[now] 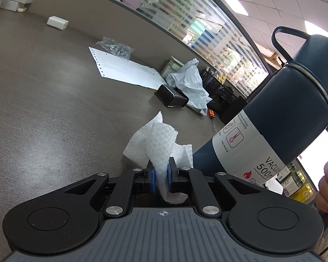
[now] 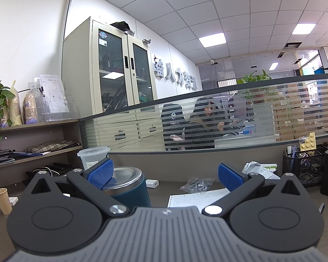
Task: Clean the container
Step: 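Wipe down the bottle's side again with the left gripper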
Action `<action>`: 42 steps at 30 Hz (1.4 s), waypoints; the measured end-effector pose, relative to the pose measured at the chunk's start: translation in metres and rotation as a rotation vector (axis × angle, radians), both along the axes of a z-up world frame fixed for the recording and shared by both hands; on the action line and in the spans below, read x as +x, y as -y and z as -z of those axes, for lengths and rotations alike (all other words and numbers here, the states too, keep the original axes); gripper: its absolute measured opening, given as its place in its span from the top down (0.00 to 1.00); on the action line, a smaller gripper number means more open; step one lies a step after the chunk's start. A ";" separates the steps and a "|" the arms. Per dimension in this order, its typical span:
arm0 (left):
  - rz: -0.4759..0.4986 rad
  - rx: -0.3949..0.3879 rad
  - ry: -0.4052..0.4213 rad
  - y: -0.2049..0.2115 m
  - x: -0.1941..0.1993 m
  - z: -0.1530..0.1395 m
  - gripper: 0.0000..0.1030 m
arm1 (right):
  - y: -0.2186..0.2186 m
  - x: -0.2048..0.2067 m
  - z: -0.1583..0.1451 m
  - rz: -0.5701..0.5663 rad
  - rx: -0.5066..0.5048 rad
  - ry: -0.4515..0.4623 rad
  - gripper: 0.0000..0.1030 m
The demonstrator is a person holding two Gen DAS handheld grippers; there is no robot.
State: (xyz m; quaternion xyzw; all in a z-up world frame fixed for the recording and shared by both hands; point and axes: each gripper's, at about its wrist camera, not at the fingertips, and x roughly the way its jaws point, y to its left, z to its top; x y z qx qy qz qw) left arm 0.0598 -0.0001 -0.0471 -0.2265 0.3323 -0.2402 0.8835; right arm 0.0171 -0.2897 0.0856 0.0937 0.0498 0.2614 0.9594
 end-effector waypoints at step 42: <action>0.065 -0.233 0.314 -0.019 -0.028 -0.086 0.89 | -0.008 0.002 -0.004 0.003 -0.010 0.004 0.00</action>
